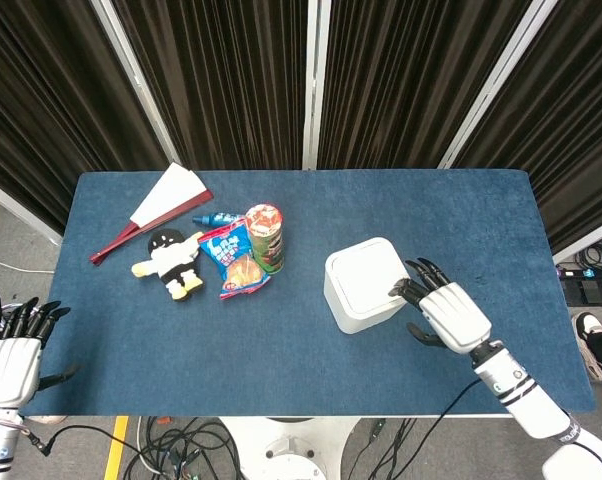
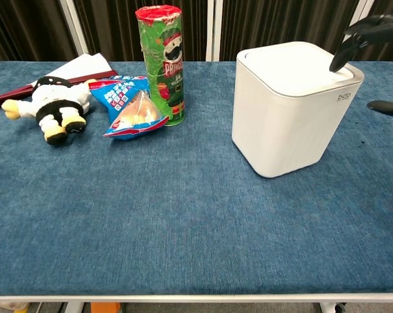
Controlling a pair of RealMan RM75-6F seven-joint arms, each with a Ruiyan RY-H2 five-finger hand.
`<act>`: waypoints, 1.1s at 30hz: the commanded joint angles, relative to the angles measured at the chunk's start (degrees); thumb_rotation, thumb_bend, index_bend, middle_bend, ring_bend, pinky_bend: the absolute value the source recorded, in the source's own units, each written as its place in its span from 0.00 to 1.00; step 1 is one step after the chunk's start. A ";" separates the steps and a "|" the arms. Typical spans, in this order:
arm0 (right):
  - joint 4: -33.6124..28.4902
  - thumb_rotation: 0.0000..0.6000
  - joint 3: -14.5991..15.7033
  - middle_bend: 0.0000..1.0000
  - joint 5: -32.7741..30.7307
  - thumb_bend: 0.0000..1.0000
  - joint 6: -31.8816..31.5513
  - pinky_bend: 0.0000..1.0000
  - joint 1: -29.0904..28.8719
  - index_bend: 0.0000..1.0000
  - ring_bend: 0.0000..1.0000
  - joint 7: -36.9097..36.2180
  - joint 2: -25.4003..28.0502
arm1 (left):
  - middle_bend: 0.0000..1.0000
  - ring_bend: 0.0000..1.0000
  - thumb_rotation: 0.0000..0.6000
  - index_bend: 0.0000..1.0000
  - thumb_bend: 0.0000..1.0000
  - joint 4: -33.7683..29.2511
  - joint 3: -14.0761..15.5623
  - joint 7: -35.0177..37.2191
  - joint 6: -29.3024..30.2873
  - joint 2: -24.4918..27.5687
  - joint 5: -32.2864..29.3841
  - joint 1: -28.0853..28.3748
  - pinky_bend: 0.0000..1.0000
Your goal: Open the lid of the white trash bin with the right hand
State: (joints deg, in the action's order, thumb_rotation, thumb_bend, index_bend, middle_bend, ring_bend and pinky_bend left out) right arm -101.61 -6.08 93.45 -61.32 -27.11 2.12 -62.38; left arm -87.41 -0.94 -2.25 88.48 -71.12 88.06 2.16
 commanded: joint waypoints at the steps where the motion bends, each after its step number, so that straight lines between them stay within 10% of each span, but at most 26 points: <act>1: 0.12 1.00 0.92 0.28 -1.30 0.26 2.12 0.00 -0.96 0.30 0.00 1.45 -1.18 | 0.13 0.02 1.00 0.19 0.00 0.38 0.07 0.36 -0.05 -0.26 0.02 -0.02 0.10; 13: 0.43 1.00 0.50 0.25 -1.41 0.26 -2.98 0.00 -0.20 0.29 0.00 2.62 -2.63 | 0.13 0.02 1.00 0.19 0.00 1.34 0.35 1.53 0.82 -0.46 0.31 -0.67 0.10; 21: 0.45 1.00 -1.54 0.13 -2.20 0.26 -11.89 0.00 3.27 0.07 0.00 0.42 -0.49 | 0.13 0.02 1.00 0.19 0.00 1.06 0.27 1.43 1.20 -0.30 0.71 -0.70 0.10; 33: 4.59 1.00 4.85 0.09 -2.74 0.26 -19.74 0.00 13.02 0.02 0.00 -2.30 -0.11 | 0.13 0.02 1.00 0.19 0.00 -0.04 0.36 0.60 1.00 0.20 0.81 -0.68 0.10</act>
State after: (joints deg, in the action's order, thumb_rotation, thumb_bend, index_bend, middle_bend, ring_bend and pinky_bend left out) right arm -97.94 -2.59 90.14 -79.47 -15.71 0.46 -62.05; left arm -87.45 -0.59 -1.65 89.47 -70.92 88.88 1.50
